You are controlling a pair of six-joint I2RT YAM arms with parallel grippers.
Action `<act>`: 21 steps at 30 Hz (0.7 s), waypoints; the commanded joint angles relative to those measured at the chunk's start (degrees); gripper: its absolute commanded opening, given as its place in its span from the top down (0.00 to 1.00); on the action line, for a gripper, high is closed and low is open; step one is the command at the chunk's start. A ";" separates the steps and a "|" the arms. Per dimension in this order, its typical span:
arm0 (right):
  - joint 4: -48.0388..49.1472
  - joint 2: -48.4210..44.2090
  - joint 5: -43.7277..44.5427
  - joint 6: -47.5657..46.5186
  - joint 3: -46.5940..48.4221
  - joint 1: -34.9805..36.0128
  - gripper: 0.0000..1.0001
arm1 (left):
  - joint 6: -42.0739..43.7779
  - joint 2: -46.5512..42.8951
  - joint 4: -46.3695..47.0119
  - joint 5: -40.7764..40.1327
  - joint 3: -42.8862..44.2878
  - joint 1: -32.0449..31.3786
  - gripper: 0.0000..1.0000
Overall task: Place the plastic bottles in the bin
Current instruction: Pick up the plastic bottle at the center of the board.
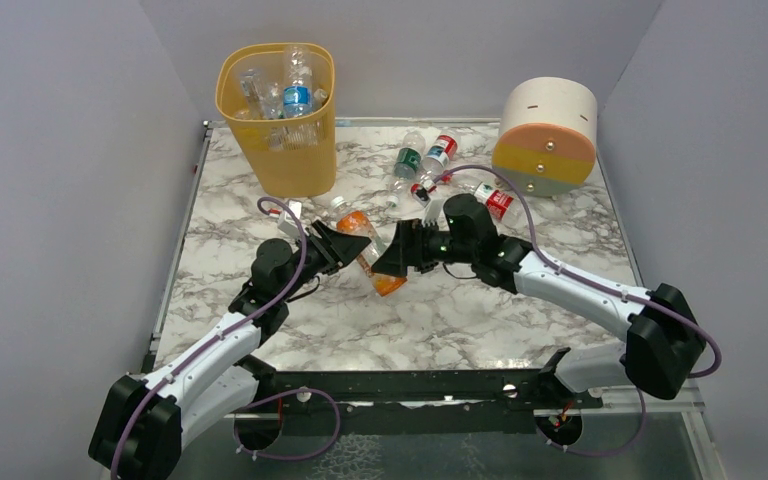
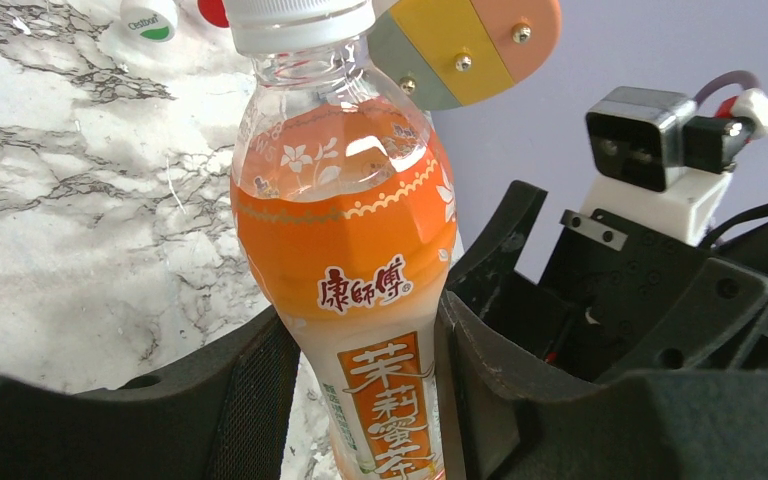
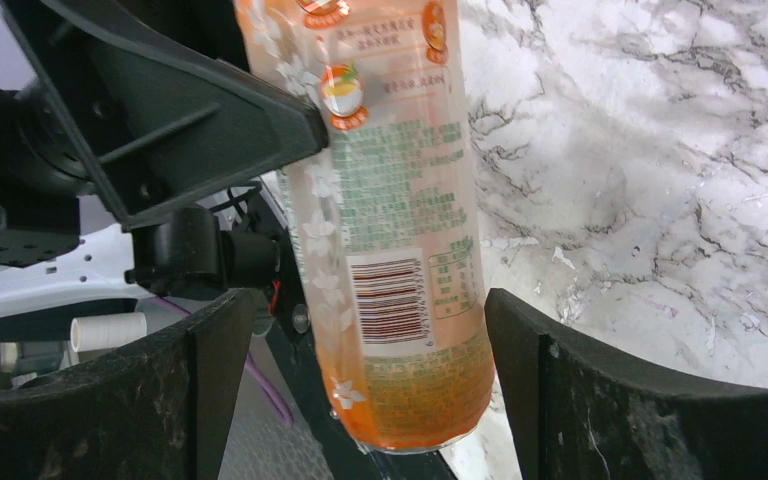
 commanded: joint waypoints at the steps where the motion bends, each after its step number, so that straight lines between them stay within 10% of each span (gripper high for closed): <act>1: -3.54 -2.96 2.93 -1.36 2.72 0.31 0.11 | 1.53 -0.11 0.74 0.41 1.04 -0.35 0.53; 21: -9.43 -6.94 9.66 -2.85 2.93 0.29 0.00 | 2.11 1.13 0.51 0.48 1.30 -0.36 0.53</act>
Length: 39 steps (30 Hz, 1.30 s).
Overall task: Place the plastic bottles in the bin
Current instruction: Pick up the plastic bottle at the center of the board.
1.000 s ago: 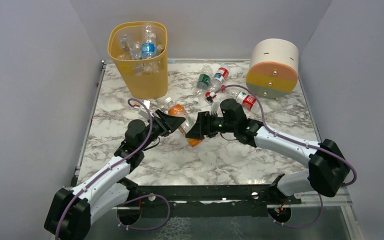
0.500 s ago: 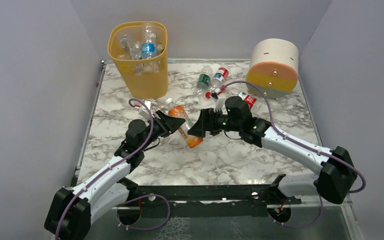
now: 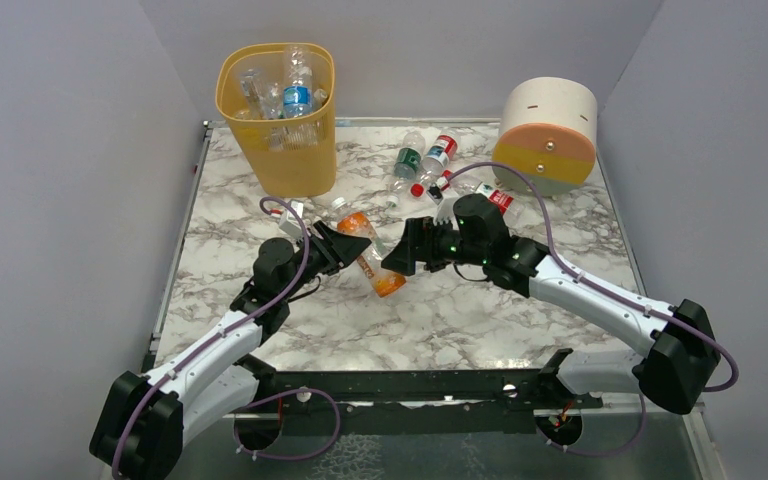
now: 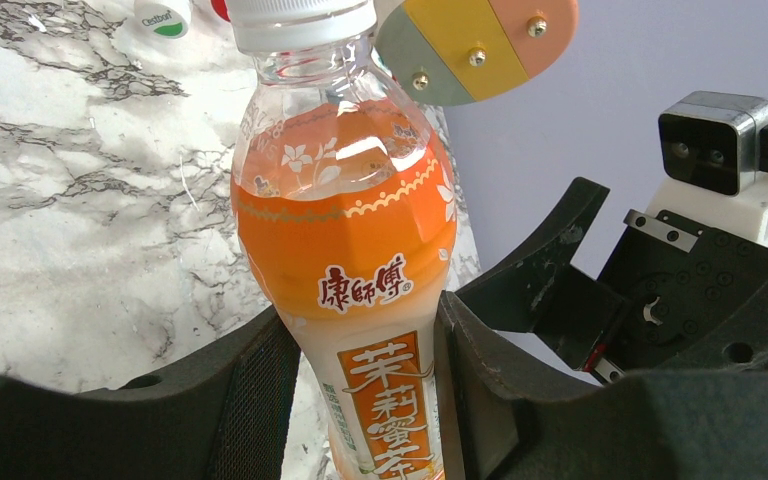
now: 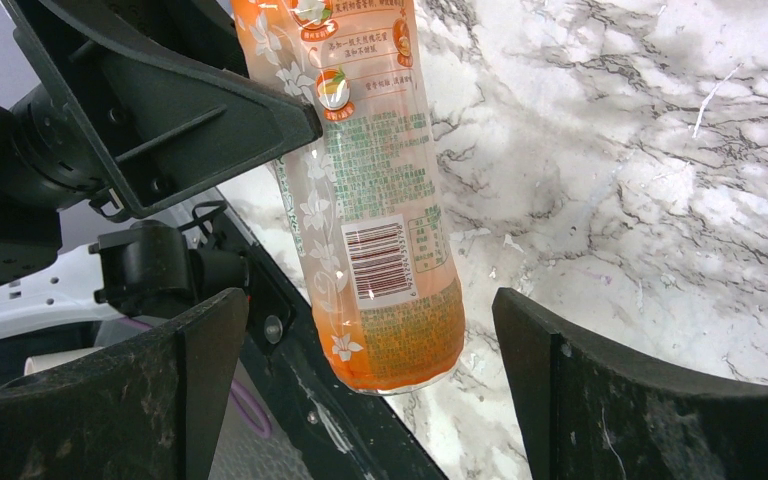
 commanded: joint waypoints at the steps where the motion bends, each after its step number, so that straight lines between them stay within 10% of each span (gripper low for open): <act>1: -1.54 -1.21 2.35 -0.92 1.75 0.31 0.00 | 0.83 -0.08 0.75 0.46 1.21 -0.35 0.53; 25: -2.99 -3.44 6.37 -0.84 1.52 0.29 0.00 | 2.20 0.86 0.45 0.55 3.27 -0.38 0.53; 39: -5.91 -9.54 10.75 -0.93 -0.28 0.29 0.00 | 18.94 21.50 -14.16 6.47 46.20 4.95 0.51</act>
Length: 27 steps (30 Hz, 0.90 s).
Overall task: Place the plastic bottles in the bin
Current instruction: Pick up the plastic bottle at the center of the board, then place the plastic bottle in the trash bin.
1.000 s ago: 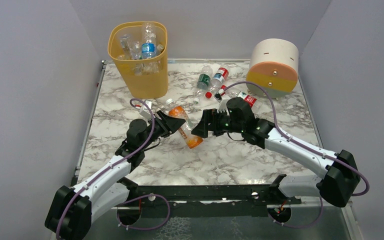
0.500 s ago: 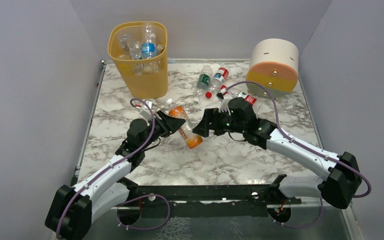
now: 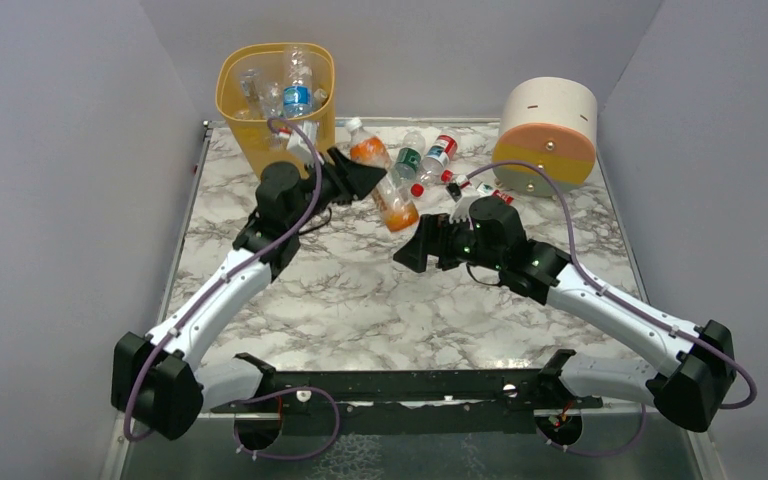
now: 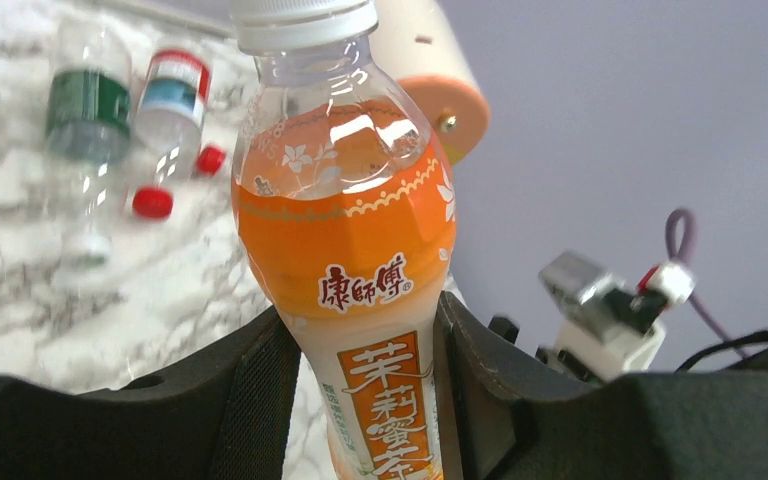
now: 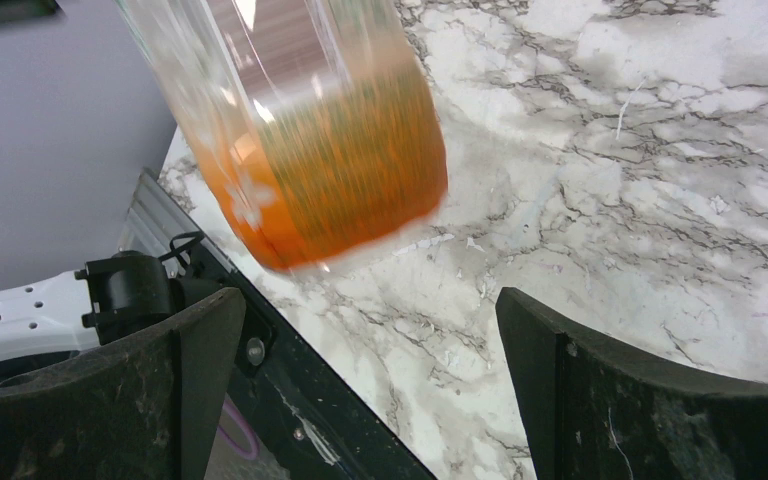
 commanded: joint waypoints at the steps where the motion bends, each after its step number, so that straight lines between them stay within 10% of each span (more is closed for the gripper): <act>1: -1.00 -3.22 3.31 -0.84 -0.55 0.24 0.01 | 8.01 8.25 -4.04 4.81 16.29 4.34 0.51; 15: 1.74 -5.94 0.42 2.48 -6.07 0.27 0.01 | 19.15 34.81 -5.36 3.58 58.54 23.18 0.49; 27: 0.40 -6.57 0.30 1.19 -5.19 0.27 0.00 | 34.03 40.87 -4.59 -2.90 58.92 23.47 0.47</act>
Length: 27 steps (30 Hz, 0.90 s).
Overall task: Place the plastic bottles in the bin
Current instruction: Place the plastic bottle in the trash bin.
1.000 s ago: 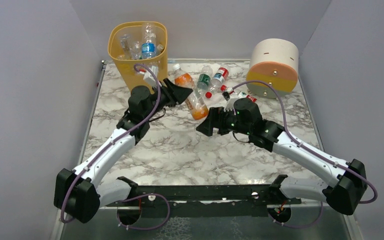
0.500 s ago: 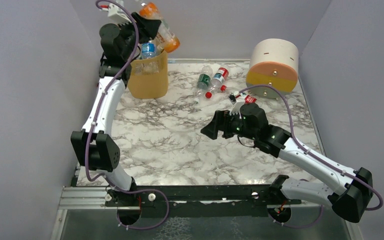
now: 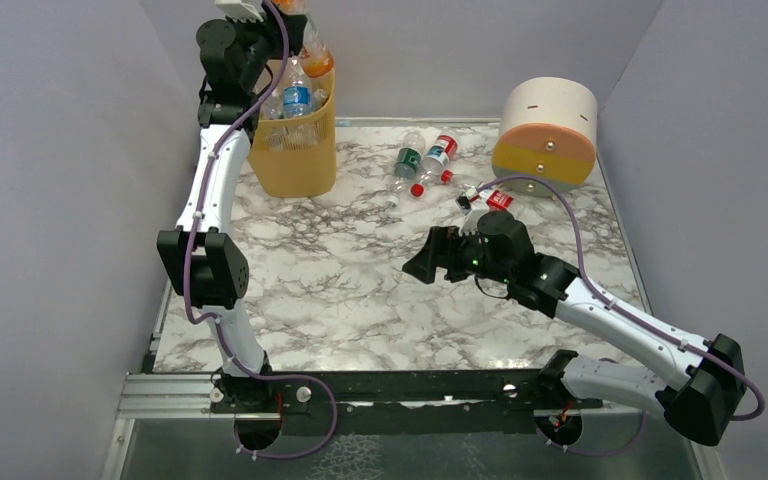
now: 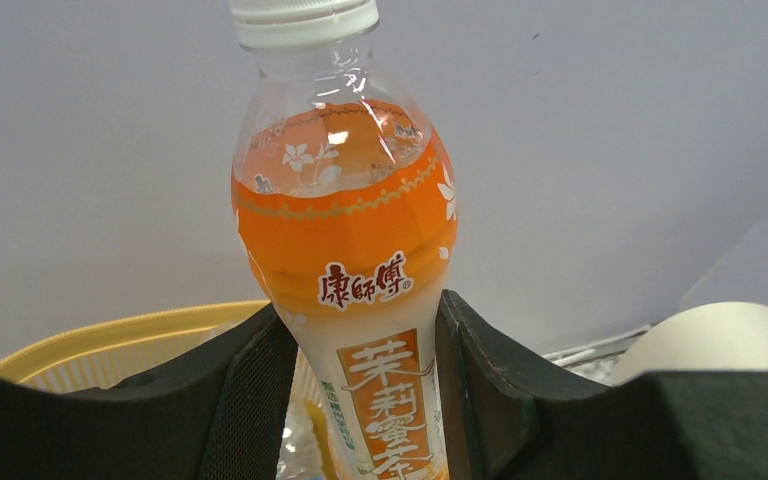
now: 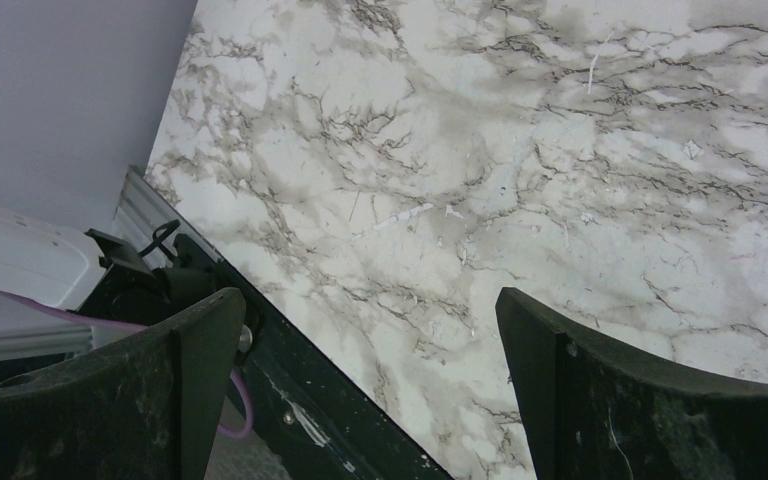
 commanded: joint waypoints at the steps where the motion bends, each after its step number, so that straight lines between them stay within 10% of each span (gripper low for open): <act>1: 0.13 -2.00 -0.57 -0.61 0.99 0.27 0.00 | 8.74 1.12 0.62 -4.54 -1.70 0.12 0.47; 18: 1.02 -1.65 -1.61 0.20 -0.33 0.29 0.00 | 17.85 8.68 -17.82 -0.24 6.10 -0.74 0.39; 27: 1.58 -1.74 -2.05 0.61 -1.25 0.27 0.00 | 18.18 8.81 -18.62 -1.00 3.01 -0.72 0.17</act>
